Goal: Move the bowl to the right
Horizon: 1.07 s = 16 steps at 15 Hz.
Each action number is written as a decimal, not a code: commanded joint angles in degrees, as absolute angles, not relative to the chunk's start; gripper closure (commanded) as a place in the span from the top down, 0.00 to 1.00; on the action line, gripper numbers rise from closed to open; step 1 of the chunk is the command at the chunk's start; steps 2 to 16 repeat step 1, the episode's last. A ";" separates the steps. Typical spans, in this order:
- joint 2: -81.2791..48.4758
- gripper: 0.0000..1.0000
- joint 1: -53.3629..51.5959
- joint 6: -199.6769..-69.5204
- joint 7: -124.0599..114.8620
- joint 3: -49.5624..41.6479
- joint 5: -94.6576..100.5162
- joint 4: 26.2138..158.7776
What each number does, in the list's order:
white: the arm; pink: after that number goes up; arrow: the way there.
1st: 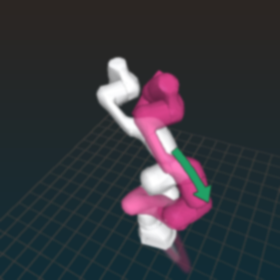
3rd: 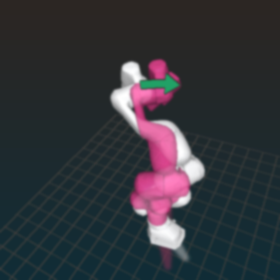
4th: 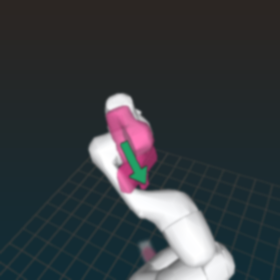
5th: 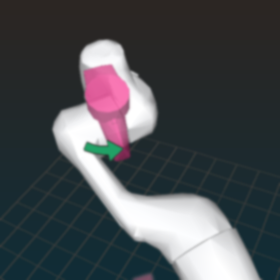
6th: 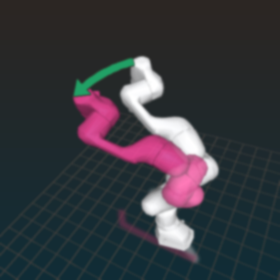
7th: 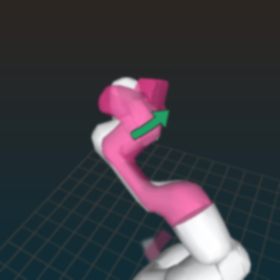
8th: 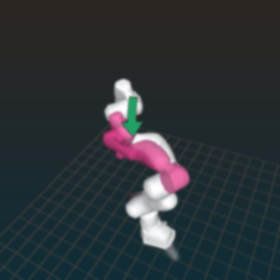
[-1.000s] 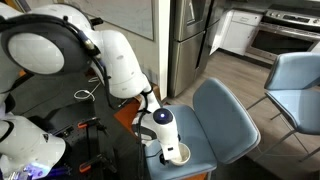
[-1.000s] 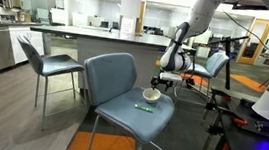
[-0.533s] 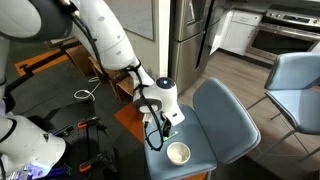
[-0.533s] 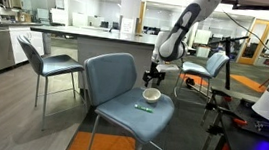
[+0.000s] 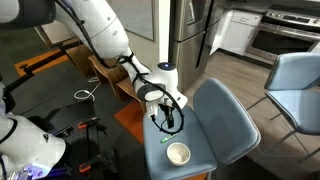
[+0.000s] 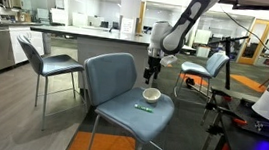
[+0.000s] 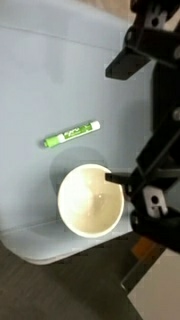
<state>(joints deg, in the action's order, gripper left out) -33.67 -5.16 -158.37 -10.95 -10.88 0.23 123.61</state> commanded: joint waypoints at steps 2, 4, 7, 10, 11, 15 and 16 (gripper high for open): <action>-32.28 1.00 -3.25 -156.85 -6.20 -8.92 3.07 124.00; -32.28 1.00 -3.25 -156.85 -6.20 -8.92 3.07 124.00; -32.28 1.00 -3.25 -156.85 -6.20 -8.92 3.07 124.00; -32.28 1.00 -3.25 -156.85 -6.20 -8.92 3.07 124.00; -32.28 1.00 -3.25 -156.85 -6.20 -8.92 3.07 124.00; -32.28 1.00 -3.25 -156.85 -6.20 -8.92 3.07 124.00; -32.28 1.00 -3.25 -156.85 -6.20 -8.92 3.07 124.00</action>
